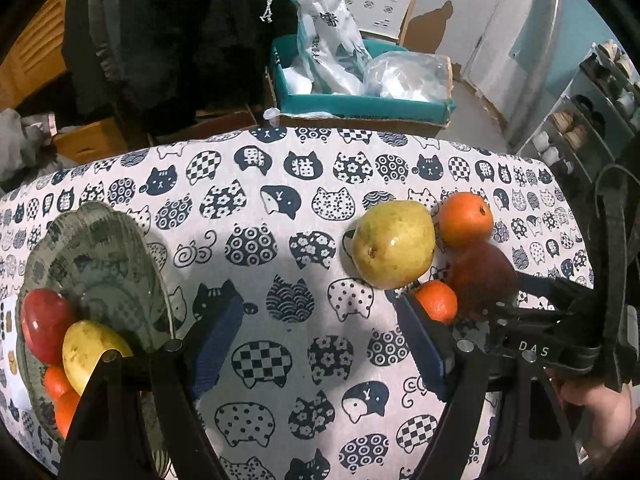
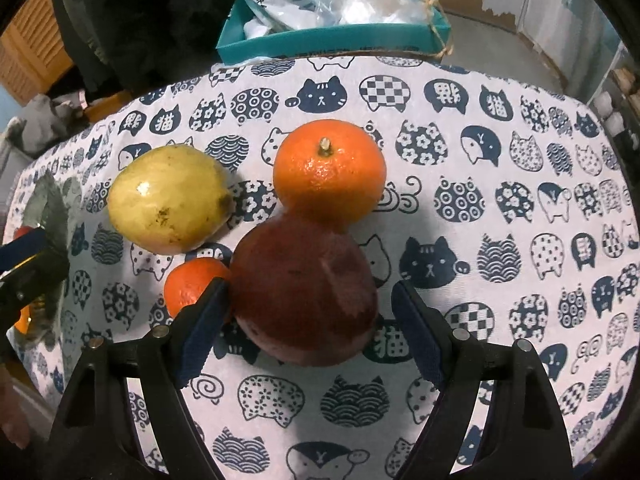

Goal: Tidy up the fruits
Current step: 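Lower the left tool onto the yellow pear while the right tool approaches the red apple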

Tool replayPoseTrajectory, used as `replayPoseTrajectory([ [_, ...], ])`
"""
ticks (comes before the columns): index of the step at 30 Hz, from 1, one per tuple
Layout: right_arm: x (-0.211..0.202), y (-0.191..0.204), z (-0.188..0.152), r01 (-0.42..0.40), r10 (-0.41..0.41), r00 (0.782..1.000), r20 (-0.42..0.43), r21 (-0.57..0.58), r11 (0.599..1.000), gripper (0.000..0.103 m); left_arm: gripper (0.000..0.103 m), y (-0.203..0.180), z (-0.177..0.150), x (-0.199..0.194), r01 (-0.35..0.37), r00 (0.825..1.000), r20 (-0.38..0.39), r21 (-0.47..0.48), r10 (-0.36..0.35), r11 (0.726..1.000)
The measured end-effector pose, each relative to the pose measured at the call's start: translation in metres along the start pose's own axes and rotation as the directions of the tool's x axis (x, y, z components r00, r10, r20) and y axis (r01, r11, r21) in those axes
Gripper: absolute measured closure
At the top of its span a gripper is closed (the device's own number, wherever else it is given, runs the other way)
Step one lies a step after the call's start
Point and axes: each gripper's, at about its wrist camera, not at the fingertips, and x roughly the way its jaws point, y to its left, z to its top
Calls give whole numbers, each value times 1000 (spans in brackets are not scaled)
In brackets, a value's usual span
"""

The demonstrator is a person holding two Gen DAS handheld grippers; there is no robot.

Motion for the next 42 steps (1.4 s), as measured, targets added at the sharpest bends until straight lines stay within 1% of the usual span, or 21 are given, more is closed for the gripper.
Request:
replayPoseTrajectory([
  [1, 1, -2, 0, -11, 11, 1000, -3, 12, 1000, 21, 22, 0, 2, 1, 5, 1000, -1, 0, -5, 1000],
  [2, 2, -4, 0, -28, 28, 1000, -8, 26, 999, 24, 22, -1, 4, 3, 12, 1000, -3, -3, -12, 1000],
  [4, 5, -8, -1, -77, 78, 997, -19, 63, 995, 28, 22, -3, 8, 5, 31, 1000, -6, -6, -31, 1000],
  [5, 5, -9, 0, -88, 89, 996, -22, 74, 993, 28, 22, -4, 10, 7, 40, 999, -7, -8, -40, 999],
  [8, 4, -8, 0, -86, 88, 996, -21, 67, 994, 29, 22, -11, 15, 12, 57, 998, -11, 4, -57, 998],
  [10, 1, -8, -2, -49, 50, 999, -12, 55, 997, 29, 22, -17, 17, 15, 57, 998, -10, 20, -57, 998],
  [13, -9, -9, -1, 25, -26, 999, 33, 31, 999, 29, 22, -27, 22, 23, 58, 998, -15, 49, -58, 997],
  [15, -17, -11, 0, 85, -86, 994, 64, 14, 996, 29, 22, -34, 24, 29, 55, 998, -19, 67, -54, 996],
  [17, -23, -13, 3, 170, -168, 981, 96, -5, 986, 29, 22, -41, 26, 34, 54, 998, -22, 83, -52, 995],
  [19, -26, -20, 4, 203, -202, 973, 110, 3, 979, 29, 22, -48, 29, 41, 53, 998, -27, 102, -50, 993],
  [22, -27, -32, 6, 192, -195, 974, 111, 40, 981, 29, 22, -55, 32, 52, 55, 998, -45, 117, -50, 992],
  [26, -25, -43, 6, 198, -204, 973, 108, 61, 978, 29, 22, -60, 34, 62, 60, 997, -61, 125, -53, 990],
  [32, -20, -46, 6, 185, -192, 976, 100, 75, 980, 29, 22, -65, 36, 73, 47, 997, -71, 126, -38, 991],
  [35, -19, -44, 7, 175, -182, 978, 100, 71, 982, 29, 25, -67, 36, 75, 43, 997, -69, 139, -33, 989],
  [36, -19, -43, 7, 173, -180, 979, 100, 69, 982, 29, 29, -67, 36, 77, 34, 997, -72, 146, -24, 989],
  [42, -17, -41, 7, 163, -169, 981, 96, 70, 984, 29, 31, -67, 36, 79, 41, 997, -72, 149, -31, 988],
])
